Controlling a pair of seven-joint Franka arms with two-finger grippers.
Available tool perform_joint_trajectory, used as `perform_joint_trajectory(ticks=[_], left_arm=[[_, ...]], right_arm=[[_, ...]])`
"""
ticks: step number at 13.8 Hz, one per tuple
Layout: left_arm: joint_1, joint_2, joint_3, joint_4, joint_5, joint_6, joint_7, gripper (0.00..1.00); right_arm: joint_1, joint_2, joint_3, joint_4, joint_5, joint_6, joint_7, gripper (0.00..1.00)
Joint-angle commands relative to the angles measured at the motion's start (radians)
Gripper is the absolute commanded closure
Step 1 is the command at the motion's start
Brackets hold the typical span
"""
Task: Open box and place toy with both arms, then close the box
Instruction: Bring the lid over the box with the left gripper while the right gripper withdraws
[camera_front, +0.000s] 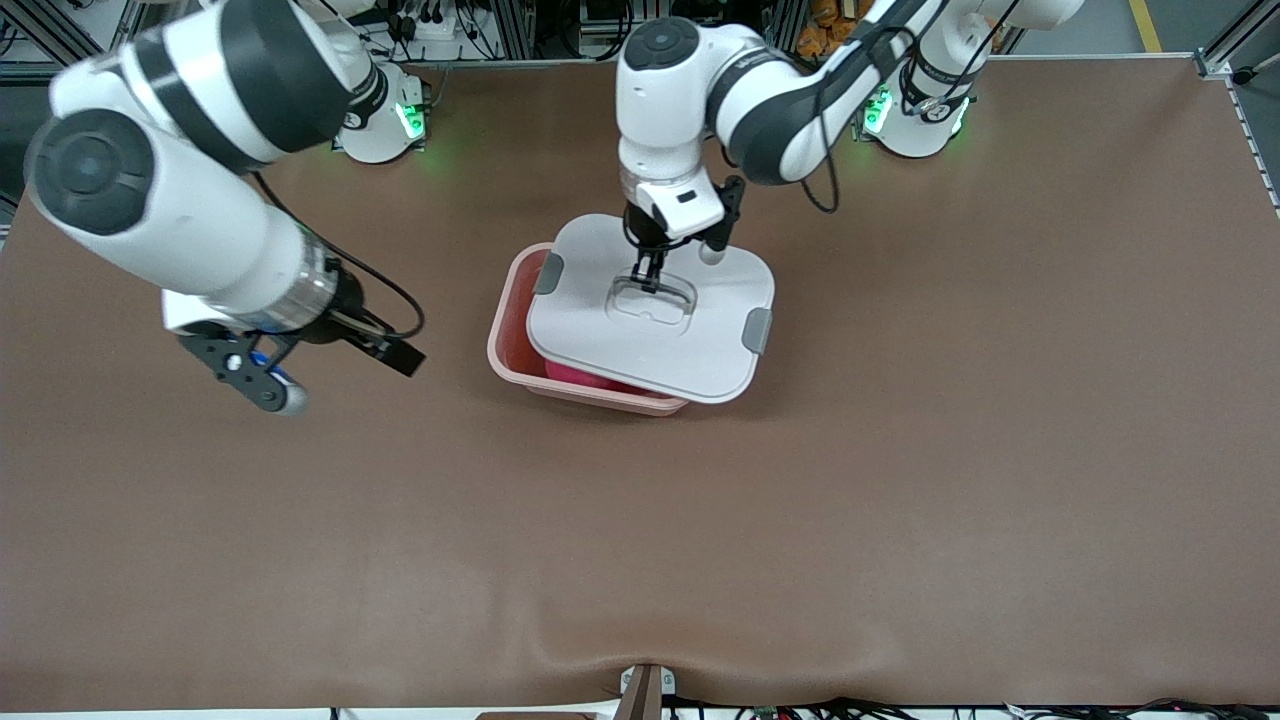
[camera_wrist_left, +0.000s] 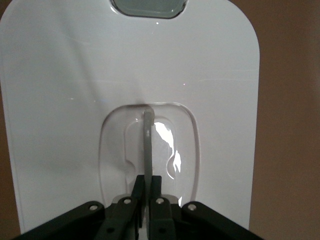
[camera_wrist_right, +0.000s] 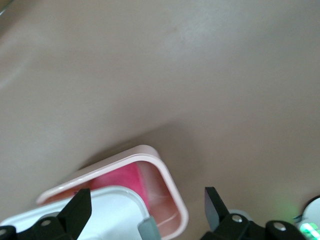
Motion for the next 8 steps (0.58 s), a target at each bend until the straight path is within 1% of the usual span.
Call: perform_joint_trajectory(ticks=[1,3,4,6,8], left_arm=[[-0.032,0.077,0.008,0.128,0.041,-0.052,-0.024,1.0],[-0.066,0.126,0.013,0.196,0.041,-0.089,-0.026,1.0],[-0.081,0.146,0.019,0.214,0.042,-0.101,-0.029,1.0],[-0.109,0.154,0.033,0.214,0.053,-0.101,-0.055,1.0],[-0.143,0.166,0.05,0.216,0.086,-0.101,-0.104,1.0]], right_arm=[[-0.055,-0.049,0.015,-0.018,0.012,-0.059,-0.128,0.0],[-0.089,-0.07,0.009,-0.018,0.012,-0.104,-0.219,0.0],[-0.095,-0.078,-0.001,-0.017,0.009,-0.131,-0.271,0.0],[-0.118,-0.101,-0.004,-0.015,0.001,-0.168,-0.396,0.0],[-0.137,-0.131,-0.031,-0.015,0.003,-0.208,-0.492,0.0]])
